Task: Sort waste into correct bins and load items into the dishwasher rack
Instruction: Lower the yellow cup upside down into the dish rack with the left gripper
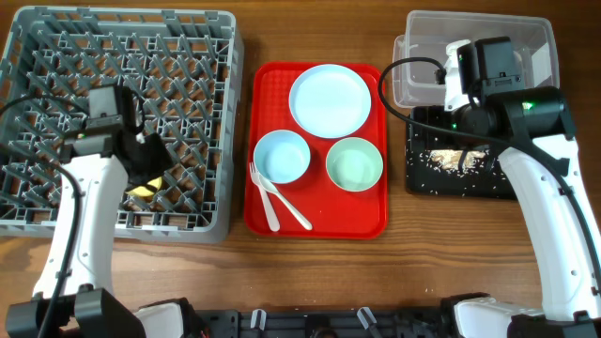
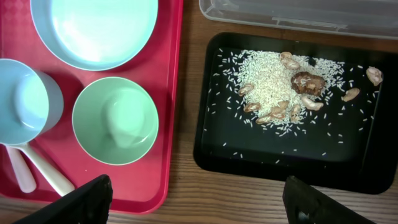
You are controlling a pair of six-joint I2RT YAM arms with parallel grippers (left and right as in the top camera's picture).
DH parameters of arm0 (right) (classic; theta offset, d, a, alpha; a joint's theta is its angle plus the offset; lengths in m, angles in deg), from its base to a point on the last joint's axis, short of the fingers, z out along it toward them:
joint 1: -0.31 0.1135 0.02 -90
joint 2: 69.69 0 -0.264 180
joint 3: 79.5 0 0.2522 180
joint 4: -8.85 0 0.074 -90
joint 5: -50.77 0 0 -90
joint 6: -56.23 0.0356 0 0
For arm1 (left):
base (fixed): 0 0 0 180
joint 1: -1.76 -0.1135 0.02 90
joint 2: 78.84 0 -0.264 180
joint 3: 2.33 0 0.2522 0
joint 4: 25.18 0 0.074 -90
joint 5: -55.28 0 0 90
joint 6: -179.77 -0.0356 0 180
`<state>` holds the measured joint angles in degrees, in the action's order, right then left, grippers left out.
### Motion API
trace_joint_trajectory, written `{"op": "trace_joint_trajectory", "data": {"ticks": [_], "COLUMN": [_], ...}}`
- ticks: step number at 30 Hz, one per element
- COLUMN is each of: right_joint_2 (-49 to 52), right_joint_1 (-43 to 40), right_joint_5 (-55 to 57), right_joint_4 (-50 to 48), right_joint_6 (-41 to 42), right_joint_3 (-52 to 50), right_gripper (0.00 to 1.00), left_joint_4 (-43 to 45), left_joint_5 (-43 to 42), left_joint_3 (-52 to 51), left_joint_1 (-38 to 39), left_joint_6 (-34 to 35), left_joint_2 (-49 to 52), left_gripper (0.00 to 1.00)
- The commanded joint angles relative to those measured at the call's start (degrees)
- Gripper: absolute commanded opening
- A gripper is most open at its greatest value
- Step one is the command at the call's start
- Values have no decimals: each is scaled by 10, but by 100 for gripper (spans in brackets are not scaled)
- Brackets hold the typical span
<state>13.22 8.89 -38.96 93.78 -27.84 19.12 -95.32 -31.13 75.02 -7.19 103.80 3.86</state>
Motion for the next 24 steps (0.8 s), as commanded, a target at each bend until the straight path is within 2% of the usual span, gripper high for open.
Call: {"op": "trace_joint_trajectory", "data": {"ticks": [1,6,9,12,18,24], "right_joint_2": [-6,-6,-6,-6,-6,-6], "right_joint_1": [0,0,0,0,0,0], "right_joint_5": [10,9,10,10,10,10], "right_joint_4": [1,1,1,1,1,1], "right_joint_6": [3,3,3,3,3,3], "right_joint_3": [12,12,12,12,12,12], "right_gripper": [89,89,89,89,89,89], "left_joint_4": [2,4,9,9,8,9], "left_joint_5": [17,16,16,16,5,-37], "left_joint_3": [-1,-1,-1,-1,-1,2], "left_joint_1": [-35,-75,-93,-97,-97,-97], "left_joint_6": [-2,-1,-1,-1,-1,-2], "left_joint_2": [12,15,15,14,10,-9], "left_gripper": [9,13,26,34,41,39]}}
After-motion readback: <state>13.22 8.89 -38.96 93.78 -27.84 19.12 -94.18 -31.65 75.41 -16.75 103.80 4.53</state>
